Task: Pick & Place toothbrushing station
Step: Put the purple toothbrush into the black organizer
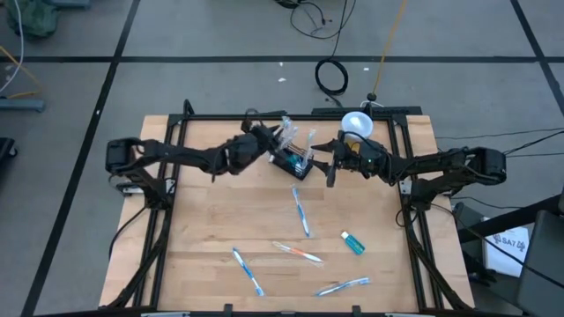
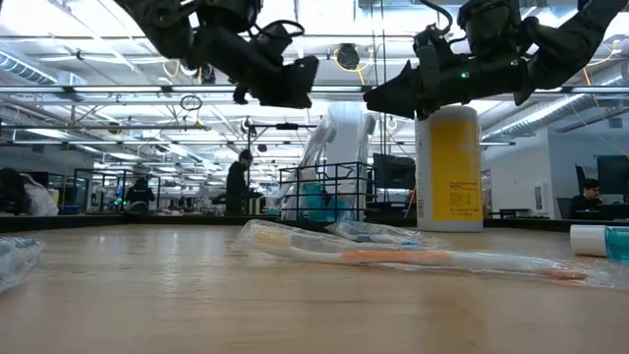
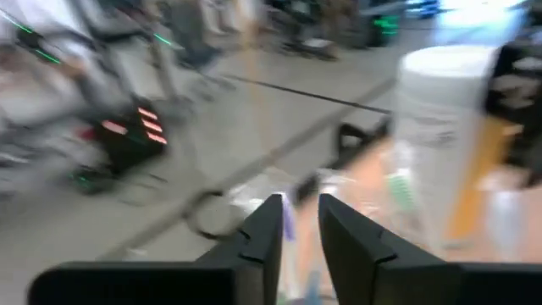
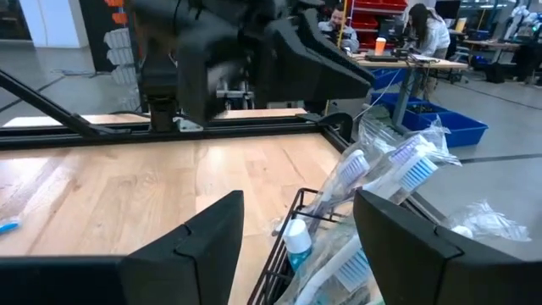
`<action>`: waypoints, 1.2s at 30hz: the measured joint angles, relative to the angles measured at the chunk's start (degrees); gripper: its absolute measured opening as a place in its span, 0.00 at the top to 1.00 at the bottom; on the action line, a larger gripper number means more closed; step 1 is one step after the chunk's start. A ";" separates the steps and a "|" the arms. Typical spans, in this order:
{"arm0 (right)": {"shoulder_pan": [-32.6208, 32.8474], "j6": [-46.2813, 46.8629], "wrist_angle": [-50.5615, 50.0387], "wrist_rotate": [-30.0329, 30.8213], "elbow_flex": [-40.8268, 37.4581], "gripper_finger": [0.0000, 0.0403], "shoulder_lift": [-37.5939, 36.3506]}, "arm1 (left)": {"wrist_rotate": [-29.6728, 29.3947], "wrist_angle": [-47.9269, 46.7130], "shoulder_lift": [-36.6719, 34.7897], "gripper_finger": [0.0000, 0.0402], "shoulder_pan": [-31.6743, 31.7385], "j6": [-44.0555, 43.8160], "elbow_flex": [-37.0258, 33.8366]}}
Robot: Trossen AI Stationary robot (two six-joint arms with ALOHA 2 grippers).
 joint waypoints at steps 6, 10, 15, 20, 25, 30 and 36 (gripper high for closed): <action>-0.12 -0.99 1.78 0.00 -0.02 0.46 0.00 | 20.00 -9.86 -1.17 0.67 5.38 -10.44 4.19; -0.11 -2.14 3.58 -0.02 -0.02 0.46 0.00 | 21.25 -15.64 1.32 0.65 7.60 -10.50 7.99; -0.13 -2.43 3.94 -0.02 -0.02 0.46 0.00 | 20.95 -17.15 2.04 0.67 9.21 -11.85 9.97; -0.13 -3.03 3.90 -0.04 -0.02 0.46 0.00 | 20.95 -18.86 2.04 0.67 9.77 -12.92 9.96; -0.13 -3.14 3.37 -0.04 -0.02 0.46 0.00 | 21.02 -16.55 3.39 0.67 9.84 -11.76 9.92; -0.13 -3.38 3.63 0.00 -0.02 0.46 0.00 | 22.71 -13.38 4.41 0.67 11.19 -12.59 9.96; -0.13 -3.76 4.29 -0.02 -0.02 0.46 0.00 | 23.00 -13.38 5.36 0.67 11.12 -11.49 9.96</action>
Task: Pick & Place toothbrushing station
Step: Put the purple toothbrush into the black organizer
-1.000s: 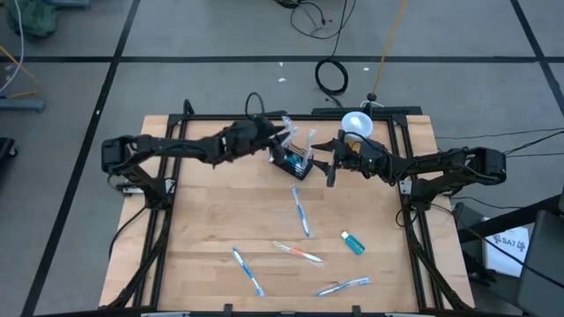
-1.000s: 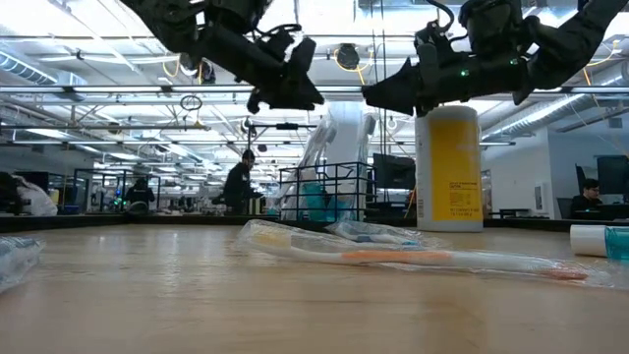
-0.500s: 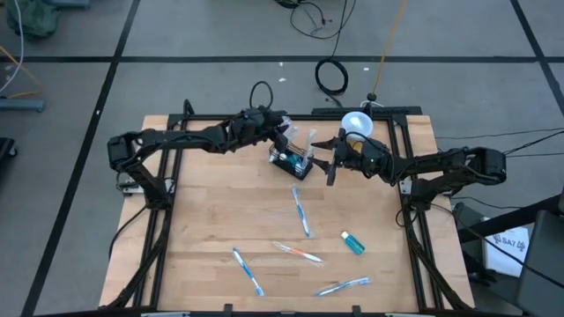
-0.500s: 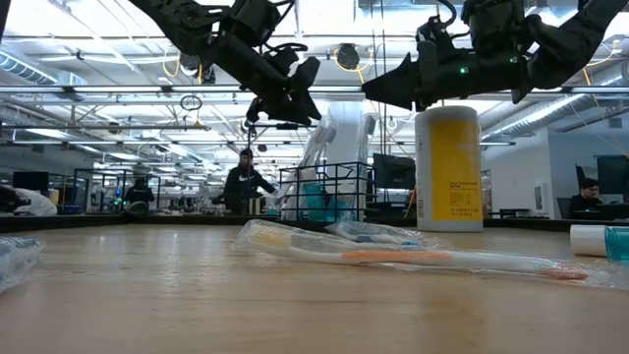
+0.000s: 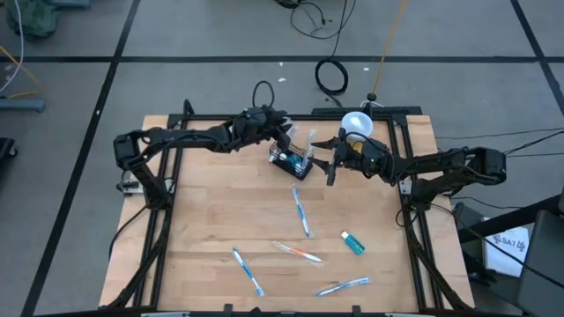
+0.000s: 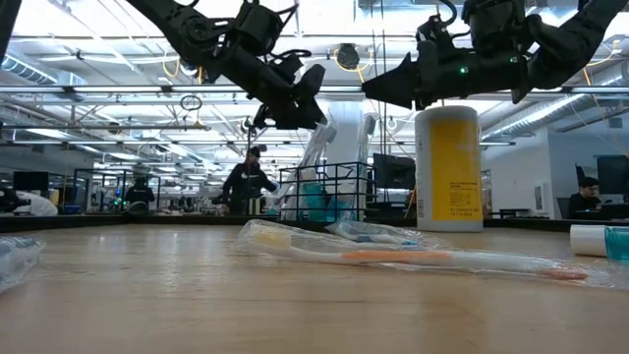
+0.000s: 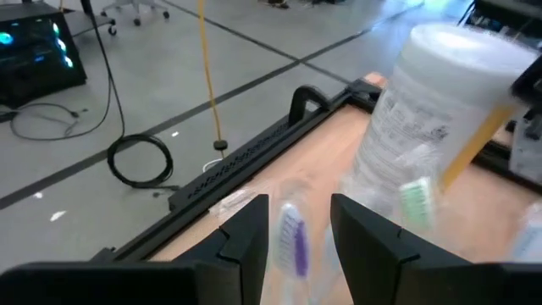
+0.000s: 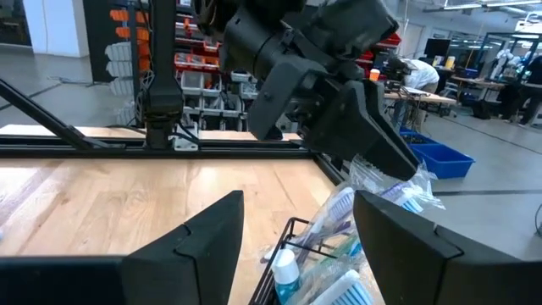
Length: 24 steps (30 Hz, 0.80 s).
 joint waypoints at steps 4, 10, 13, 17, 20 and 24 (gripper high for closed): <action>0.00 -0.05 -0.11 0.00 0.00 0.46 0.00 | -0.55 -0.05 0.09 0.67 0.12 0.29 -0.02; 0.00 -0.05 -1.28 0.00 0.00 0.46 0.00 | -1.84 0.51 0.07 0.78 0.07 0.52 -0.02; 0.00 -0.05 -1.69 0.00 0.00 0.46 0.00 | -1.68 0.51 0.07 0.89 0.07 0.60 -0.02; 0.00 -0.03 -2.09 0.00 0.00 0.46 0.00 | -1.60 0.57 0.07 0.98 -0.02 1.15 -0.02; 0.00 -0.03 -2.46 0.00 0.00 0.46 0.00 | -1.56 0.57 0.07 0.97 -0.19 1.24 -0.02; 0.00 -0.03 -2.96 0.00 0.00 0.46 0.00 | -1.56 -0.22 -0.73 0.96 -0.84 4.19 -0.07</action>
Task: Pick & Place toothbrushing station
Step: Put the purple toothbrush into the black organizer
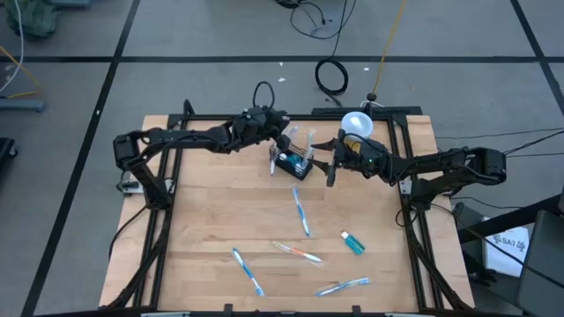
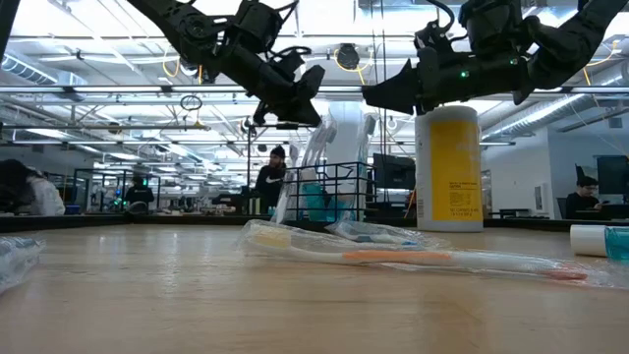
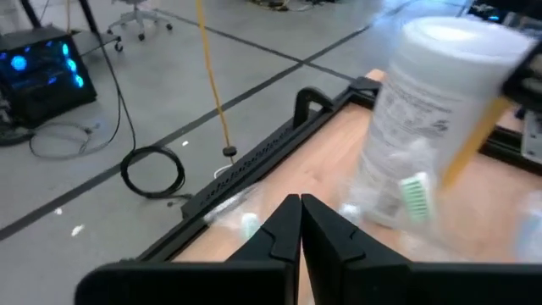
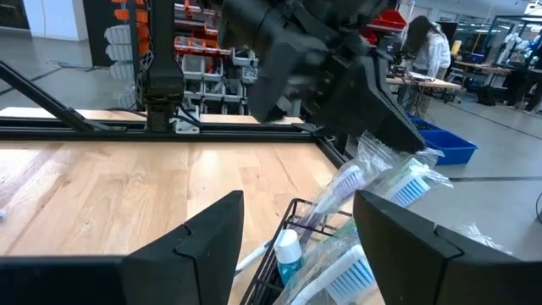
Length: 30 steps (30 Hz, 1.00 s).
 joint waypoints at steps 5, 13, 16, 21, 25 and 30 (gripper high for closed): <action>0.00 0.39 -0.71 0.02 0.00 0.46 0.00 | -0.31 -4.68 -2.60 0.92 -0.82 2.92 0.00; 0.00 0.42 -1.02 0.00 0.00 0.46 0.00 | -3.71 -15.93 -3.43 0.74 0.03 -0.92 0.00; 0.00 0.40 -1.00 0.00 0.00 0.46 0.00 | -5.06 -18.62 -2.98 0.66 0.51 -5.16 -0.03; 0.00 0.25 -0.74 0.02 0.00 0.46 0.00 | -2.64 -18.35 -3.03 0.56 0.74 -9.66 -0.04; 0.00 0.09 -0.21 0.02 0.00 0.46 0.00 | -2.54 -18.47 -3.03 0.52 0.43 -14.15 -0.04; 0.00 0.02 -0.23 0.02 0.00 0.46 0.00 | -3.19 -19.65 -3.03 0.53 0.50 -17.87 -0.04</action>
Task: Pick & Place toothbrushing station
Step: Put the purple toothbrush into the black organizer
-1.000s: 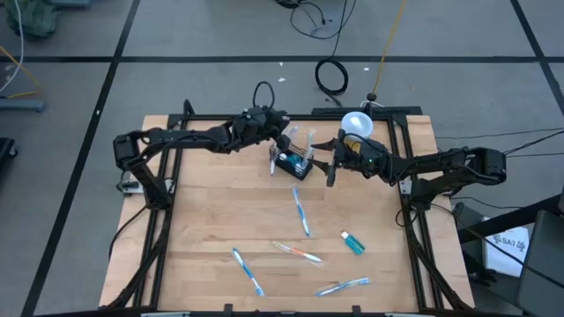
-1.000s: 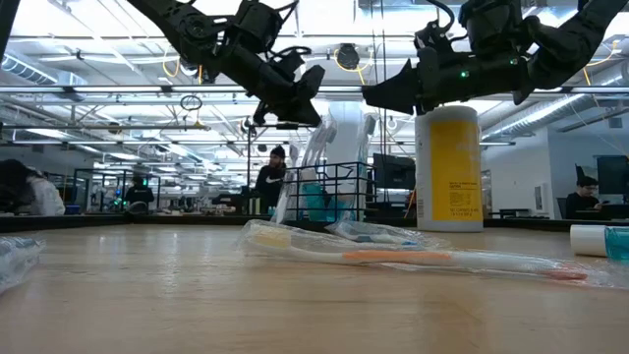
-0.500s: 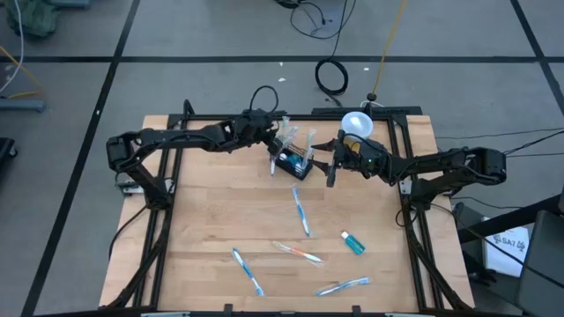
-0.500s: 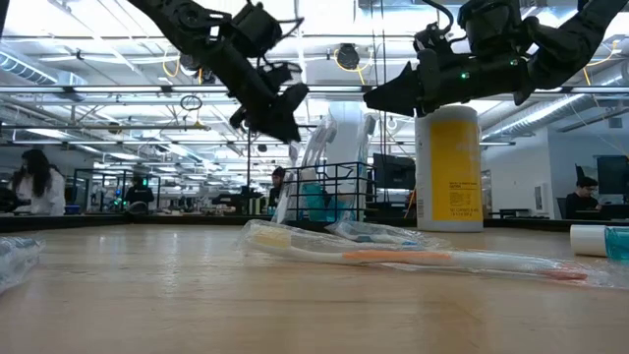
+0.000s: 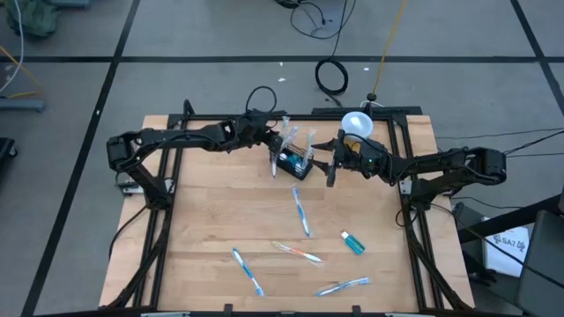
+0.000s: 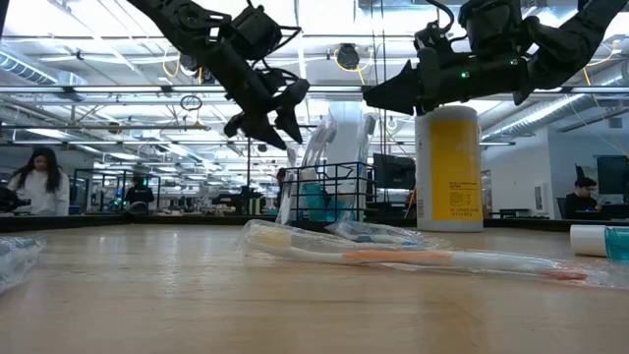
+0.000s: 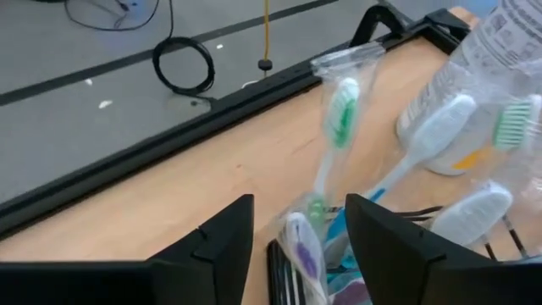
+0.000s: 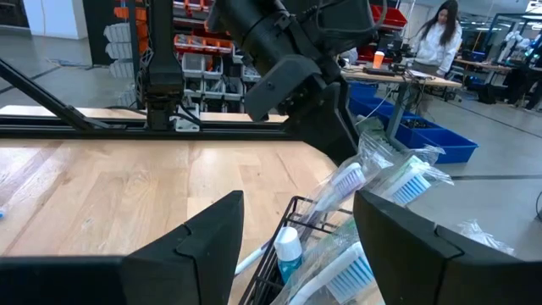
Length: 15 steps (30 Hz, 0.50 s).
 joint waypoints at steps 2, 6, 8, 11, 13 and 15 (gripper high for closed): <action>0.00 0.00 0.00 -0.02 0.00 0.46 0.00 | -0.21 -0.53 0.00 0.55 0.10 -0.72 0.00; 0.00 0.00 0.00 0.00 0.00 0.46 0.00 | -0.20 -0.52 0.00 0.60 0.20 -0.92 0.00; -0.02 0.00 0.01 -0.02 0.00 0.46 0.00 | -0.20 -0.56 0.00 0.64 0.20 -0.92 0.00; -0.01 0.00 0.20 0.00 0.00 0.46 0.00 | -0.03 0.36 0.77 0.71 0.18 -0.86 0.04; 0.00 -0.02 0.28 -0.01 0.00 0.46 0.00 | 0.57 0.47 1.94 0.76 0.15 -0.86 0.04; -0.02 -0.02 0.27 0.03 0.00 0.46 0.00 | 0.67 1.85 3.43 0.81 0.15 -0.32 0.04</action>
